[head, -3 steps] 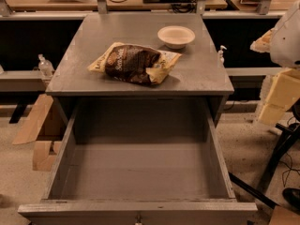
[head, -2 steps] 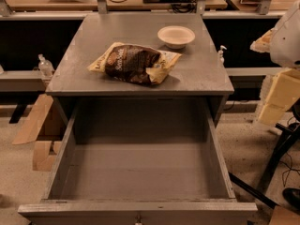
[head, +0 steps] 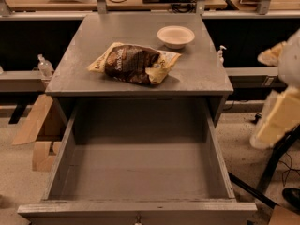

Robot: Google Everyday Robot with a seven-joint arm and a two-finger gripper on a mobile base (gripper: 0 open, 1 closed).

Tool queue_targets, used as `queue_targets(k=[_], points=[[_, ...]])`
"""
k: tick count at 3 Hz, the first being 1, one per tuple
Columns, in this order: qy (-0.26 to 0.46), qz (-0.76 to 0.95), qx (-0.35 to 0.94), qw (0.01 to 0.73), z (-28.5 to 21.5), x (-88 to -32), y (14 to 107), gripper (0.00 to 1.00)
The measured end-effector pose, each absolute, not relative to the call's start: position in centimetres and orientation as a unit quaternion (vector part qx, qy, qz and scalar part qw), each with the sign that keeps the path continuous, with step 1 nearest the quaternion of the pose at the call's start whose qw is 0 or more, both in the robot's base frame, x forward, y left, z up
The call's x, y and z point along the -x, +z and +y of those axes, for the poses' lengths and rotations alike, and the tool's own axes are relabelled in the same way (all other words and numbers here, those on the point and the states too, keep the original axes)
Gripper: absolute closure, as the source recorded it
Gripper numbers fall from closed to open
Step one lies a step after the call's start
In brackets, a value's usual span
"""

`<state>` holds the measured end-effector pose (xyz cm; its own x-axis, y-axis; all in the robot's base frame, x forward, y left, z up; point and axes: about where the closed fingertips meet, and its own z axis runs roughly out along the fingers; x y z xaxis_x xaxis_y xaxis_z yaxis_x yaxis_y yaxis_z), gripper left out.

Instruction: Close top drawer

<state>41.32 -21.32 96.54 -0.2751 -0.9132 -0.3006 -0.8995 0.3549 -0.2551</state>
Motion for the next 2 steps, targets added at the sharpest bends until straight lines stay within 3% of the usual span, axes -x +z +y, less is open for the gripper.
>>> queue_targets(k=[1,2], points=[[0.002,0.824,0.510,0.246,-20.7,-37.8,93.9,0.19],[-0.002,0.846,0.455,0.277,-21.2,-33.9,88.7,0.50]])
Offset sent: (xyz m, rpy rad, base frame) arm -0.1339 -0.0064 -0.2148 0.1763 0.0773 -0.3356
